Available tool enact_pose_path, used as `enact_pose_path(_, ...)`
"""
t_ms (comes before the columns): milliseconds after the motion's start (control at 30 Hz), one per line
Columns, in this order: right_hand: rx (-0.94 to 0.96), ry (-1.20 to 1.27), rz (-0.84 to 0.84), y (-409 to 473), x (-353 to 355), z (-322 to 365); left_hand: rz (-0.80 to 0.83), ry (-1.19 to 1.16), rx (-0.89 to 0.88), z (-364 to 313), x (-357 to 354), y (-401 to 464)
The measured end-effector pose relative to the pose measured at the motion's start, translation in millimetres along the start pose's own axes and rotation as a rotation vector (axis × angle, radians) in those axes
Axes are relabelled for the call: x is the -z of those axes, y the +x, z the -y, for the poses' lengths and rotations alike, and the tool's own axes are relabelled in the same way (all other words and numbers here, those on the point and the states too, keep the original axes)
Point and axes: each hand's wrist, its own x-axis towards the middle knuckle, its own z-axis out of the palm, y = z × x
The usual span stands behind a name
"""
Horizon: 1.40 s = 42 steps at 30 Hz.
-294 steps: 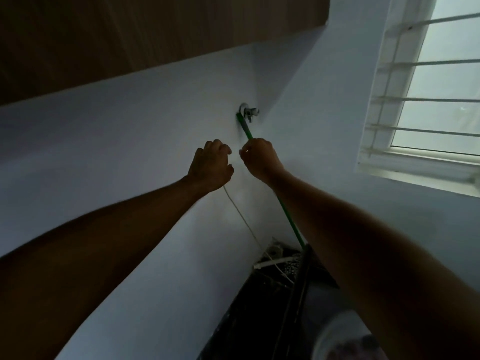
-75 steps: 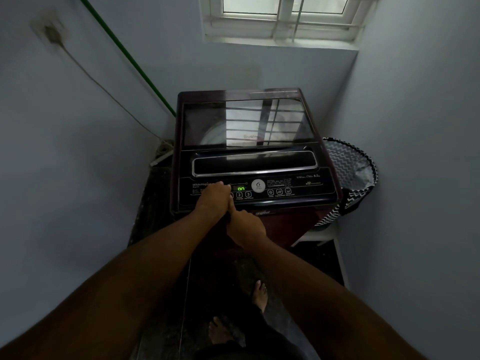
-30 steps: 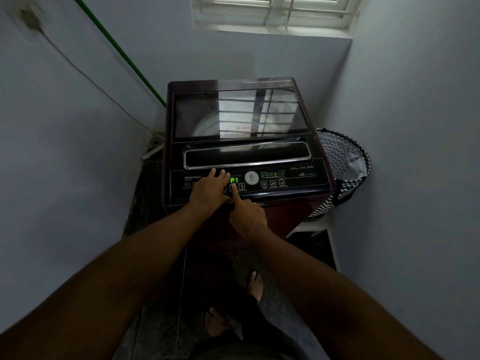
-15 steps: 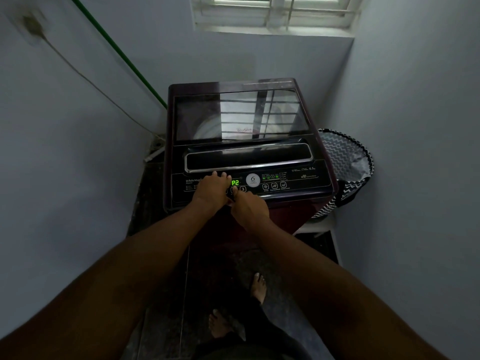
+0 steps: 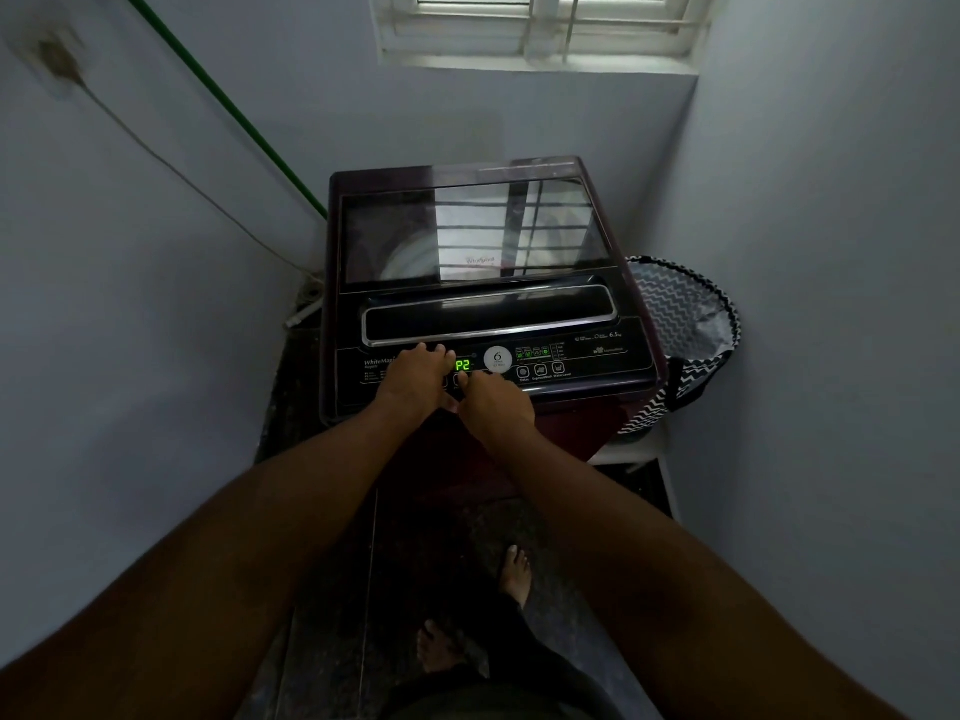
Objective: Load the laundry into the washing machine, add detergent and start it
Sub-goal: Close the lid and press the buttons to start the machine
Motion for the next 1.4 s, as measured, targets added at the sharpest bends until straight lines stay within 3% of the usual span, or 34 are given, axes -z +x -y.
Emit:
enact_pose_path(267,0.057,-0.107,-0.036,5,-2,-1,-0.033,-0.004,0.004,2,-5,-2)
enact_pose_path(433,0.038,-0.048,0.045,19,18,9,-0.042,-0.033,0.008,2,-5,-2)
enact_pose_path(767,0.11,-0.153,-0.105,-1,-17,0,-0.026,0.003,0.024,1,-7,2)
enact_pose_path(900,0.061,-0.047,-0.09,8,-12,3,-0.006,0.016,0.025,2,-7,3)
enact_pose_path(1200,0.062,-0.117,-0.123,-1,-26,3,-0.02,-0.013,0.034,-1,-6,3)
enact_pose_path(1400,0.03,-0.026,-0.064,17,-3,6,0.0,0.033,0.029,-2,-4,6)
